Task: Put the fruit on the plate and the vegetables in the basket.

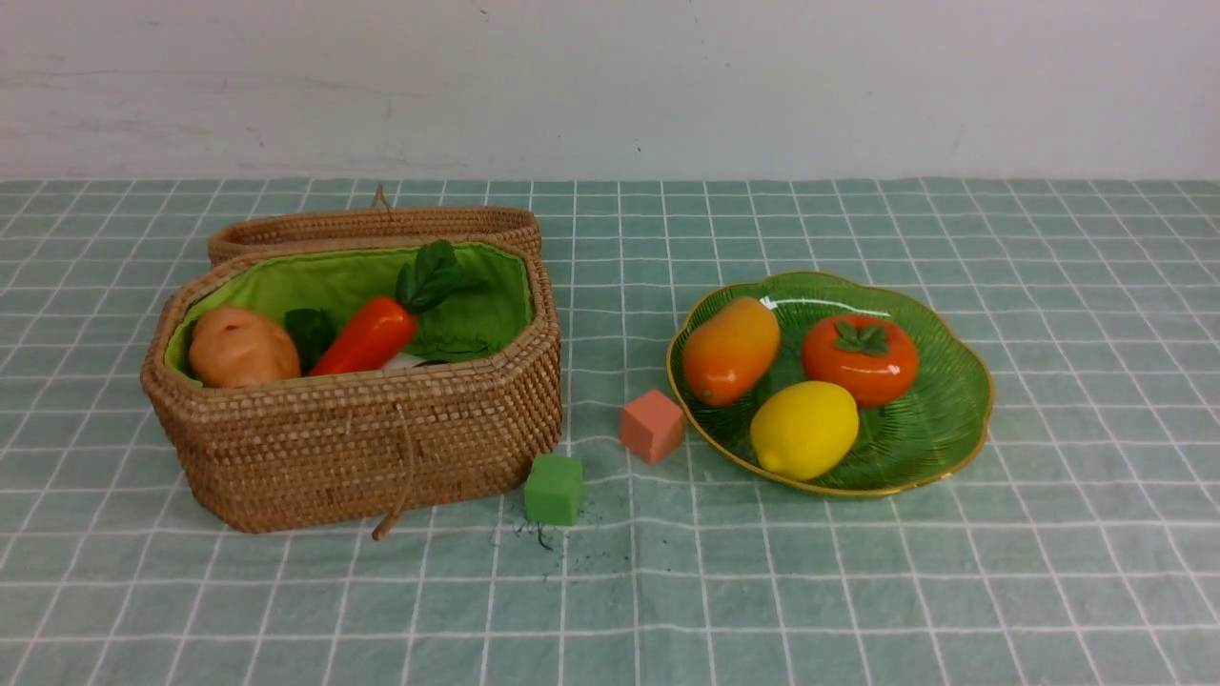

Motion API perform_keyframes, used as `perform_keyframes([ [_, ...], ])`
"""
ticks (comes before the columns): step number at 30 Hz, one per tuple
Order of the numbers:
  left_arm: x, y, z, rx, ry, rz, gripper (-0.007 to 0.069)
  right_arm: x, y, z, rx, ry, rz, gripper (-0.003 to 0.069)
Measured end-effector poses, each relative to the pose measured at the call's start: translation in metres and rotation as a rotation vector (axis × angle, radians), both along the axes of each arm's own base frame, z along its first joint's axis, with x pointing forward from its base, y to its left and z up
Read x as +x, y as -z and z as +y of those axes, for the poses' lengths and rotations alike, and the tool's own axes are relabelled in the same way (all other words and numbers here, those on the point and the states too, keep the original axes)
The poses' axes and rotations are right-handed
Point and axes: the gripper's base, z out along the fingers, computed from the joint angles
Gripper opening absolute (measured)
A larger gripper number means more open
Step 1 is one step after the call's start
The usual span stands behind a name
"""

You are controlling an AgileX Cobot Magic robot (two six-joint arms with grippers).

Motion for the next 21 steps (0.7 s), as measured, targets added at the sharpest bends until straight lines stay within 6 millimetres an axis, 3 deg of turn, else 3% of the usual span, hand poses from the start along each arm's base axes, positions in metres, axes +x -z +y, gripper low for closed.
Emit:
perform_keyframes([
  [21,0.0000,0.0000,0.0000,0.000,0.000,0.000,0.0141,0.0000,0.0000,0.0000,0.000,0.000,0.000,0.0242],
])
